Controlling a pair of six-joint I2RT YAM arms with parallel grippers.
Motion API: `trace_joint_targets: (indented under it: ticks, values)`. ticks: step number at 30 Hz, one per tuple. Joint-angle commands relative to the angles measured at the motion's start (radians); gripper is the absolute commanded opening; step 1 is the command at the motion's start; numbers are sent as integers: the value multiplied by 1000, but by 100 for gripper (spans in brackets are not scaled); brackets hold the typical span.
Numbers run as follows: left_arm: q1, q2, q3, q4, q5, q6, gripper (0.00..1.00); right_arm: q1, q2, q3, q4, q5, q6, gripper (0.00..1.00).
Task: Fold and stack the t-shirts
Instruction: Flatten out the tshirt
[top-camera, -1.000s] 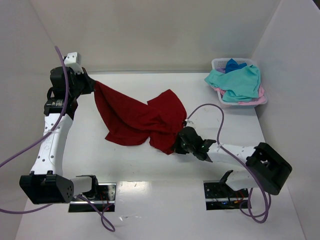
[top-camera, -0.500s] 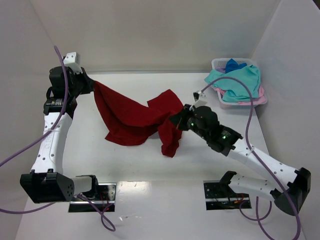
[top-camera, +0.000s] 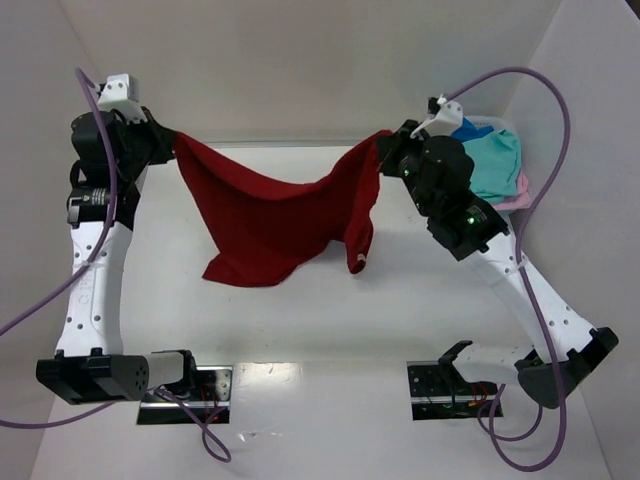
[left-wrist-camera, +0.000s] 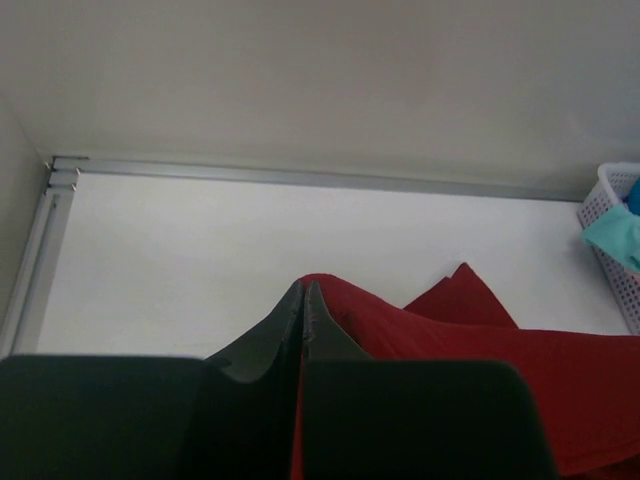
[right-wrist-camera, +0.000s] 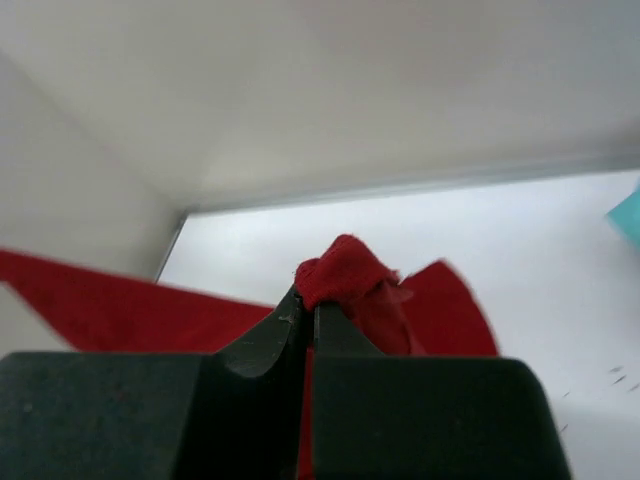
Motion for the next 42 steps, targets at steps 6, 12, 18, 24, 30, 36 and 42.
trace_joint_targets:
  ticks: [6,12,18,24,30,36,42]
  values:
    - [8,-25,188,-5,-64,-8,0,-136,24,244,17,82,-172,0]
    - [8,-46,254,-27,-64,-8,0,-136,44,388,17,92,-251,0]
    - [8,-98,309,-68,-142,10,0,-136,17,400,58,141,-278,0]
    - [8,-145,328,-79,-219,1,0,-136,26,476,72,206,-335,0]
    - [8,-145,381,-79,-231,1,0,-136,63,557,46,206,-347,0]
    - [8,-184,351,-106,-197,1,0,-136,1,452,26,160,-312,0]
    - [8,-272,129,-117,-174,-27,0,-136,-88,143,17,98,-177,0]
